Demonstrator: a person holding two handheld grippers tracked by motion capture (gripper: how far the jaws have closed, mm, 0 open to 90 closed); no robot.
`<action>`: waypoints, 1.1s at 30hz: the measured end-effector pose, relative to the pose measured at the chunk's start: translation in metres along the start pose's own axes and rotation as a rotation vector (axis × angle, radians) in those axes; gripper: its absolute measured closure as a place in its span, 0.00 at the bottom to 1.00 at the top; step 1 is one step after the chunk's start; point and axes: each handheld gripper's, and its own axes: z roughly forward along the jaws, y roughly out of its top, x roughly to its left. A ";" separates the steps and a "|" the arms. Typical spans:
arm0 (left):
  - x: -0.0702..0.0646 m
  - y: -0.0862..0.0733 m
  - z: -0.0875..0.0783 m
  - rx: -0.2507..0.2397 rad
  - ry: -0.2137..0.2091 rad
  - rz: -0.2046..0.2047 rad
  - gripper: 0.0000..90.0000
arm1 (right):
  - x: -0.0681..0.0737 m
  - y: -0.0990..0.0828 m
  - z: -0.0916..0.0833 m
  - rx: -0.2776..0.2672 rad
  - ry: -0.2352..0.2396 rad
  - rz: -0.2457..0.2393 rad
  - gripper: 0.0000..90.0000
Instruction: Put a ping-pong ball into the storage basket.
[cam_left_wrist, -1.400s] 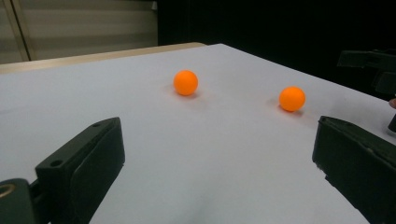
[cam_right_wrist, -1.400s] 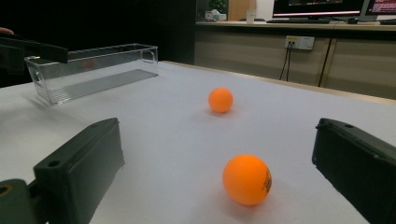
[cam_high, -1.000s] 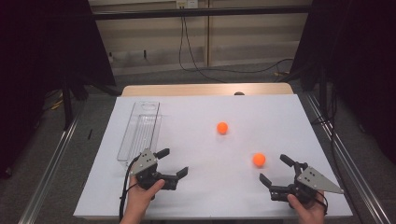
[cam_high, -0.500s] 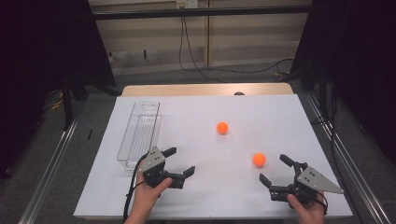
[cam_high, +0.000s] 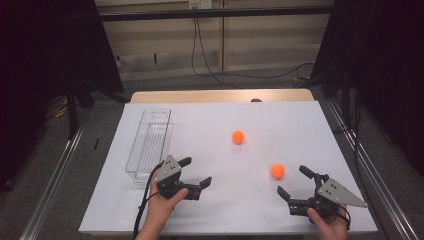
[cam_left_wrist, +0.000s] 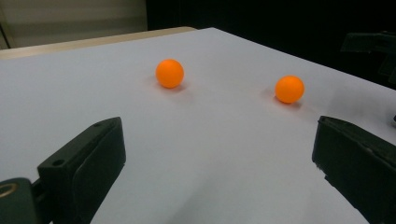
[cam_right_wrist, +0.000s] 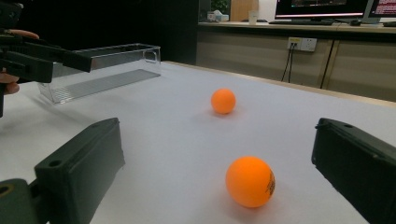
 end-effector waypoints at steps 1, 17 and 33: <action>0.000 0.000 0.000 0.000 0.000 0.000 0.03 | 0.000 0.000 0.000 0.000 0.000 0.000 0.02; -0.006 0.005 0.012 0.009 -0.017 0.023 0.03 | -0.001 0.000 0.000 0.001 -0.001 0.002 0.02; -0.010 0.006 0.020 0.019 -0.034 0.032 0.03 | -0.001 0.000 0.000 0.000 -0.001 -0.001 0.02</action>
